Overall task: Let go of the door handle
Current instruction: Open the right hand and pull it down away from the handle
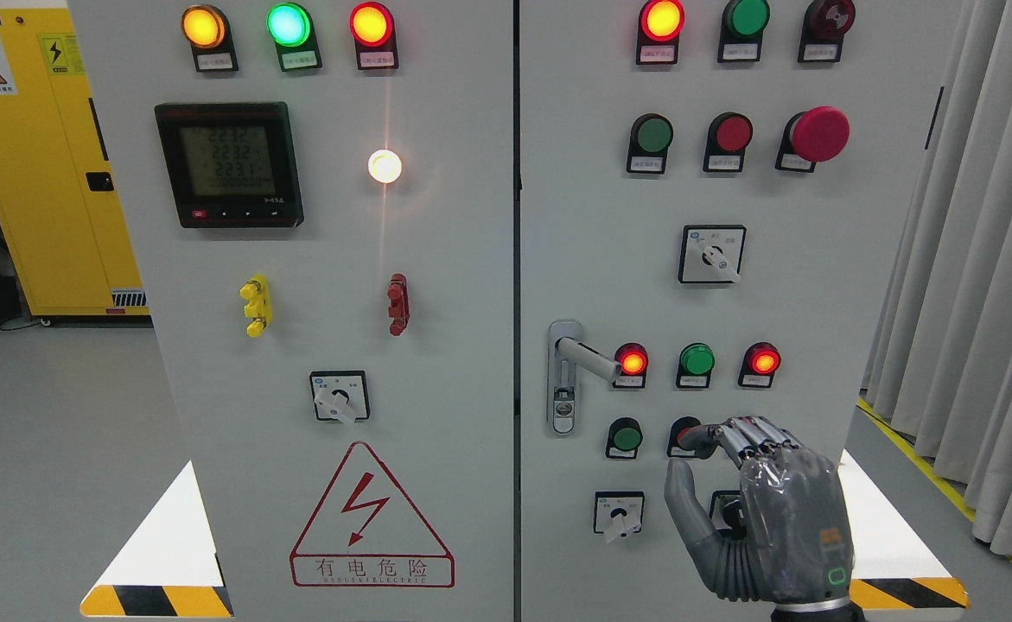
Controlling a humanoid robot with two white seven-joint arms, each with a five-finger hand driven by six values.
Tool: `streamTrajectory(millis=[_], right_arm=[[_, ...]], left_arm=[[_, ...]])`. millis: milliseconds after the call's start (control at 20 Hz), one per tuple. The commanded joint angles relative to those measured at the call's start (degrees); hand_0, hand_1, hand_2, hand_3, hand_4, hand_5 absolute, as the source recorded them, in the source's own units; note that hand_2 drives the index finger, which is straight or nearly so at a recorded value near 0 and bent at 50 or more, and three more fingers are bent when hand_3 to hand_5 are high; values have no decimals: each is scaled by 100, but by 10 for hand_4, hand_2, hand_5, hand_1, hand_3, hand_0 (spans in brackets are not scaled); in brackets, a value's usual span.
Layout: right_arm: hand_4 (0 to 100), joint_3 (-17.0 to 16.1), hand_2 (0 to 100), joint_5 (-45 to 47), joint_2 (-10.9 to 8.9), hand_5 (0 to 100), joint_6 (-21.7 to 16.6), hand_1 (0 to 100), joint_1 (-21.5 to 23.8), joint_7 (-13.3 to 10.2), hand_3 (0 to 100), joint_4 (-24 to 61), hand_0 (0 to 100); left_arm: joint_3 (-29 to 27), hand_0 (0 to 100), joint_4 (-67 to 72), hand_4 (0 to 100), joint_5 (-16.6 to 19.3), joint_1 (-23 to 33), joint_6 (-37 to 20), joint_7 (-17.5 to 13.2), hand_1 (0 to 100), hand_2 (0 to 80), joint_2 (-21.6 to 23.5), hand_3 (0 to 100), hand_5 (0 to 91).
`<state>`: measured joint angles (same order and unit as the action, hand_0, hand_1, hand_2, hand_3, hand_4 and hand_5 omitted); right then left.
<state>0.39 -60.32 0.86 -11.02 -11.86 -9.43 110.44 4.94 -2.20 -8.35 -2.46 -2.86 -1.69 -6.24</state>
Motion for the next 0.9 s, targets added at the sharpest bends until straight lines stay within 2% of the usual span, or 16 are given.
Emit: streamTrajectory(millis=[0,551,852], right_arm=[[0,-540,0,310,-165,0,-208,203,61,-50,0,100,722],[0,-435,0,319,-121,0,-261,211,61,-6,0,197,626],[0,-435,0,319,-103,0,-252,217,70,12,0,232,615]], left_arm=[[-1,120,0,0,0,0,-4,2,556,0,0,0,0],[-1,120,0,0,0,0,-4,2,556,0,0,0,0],[-1,120,0,0,0,0,-4,2,556,0,0,0,0]])
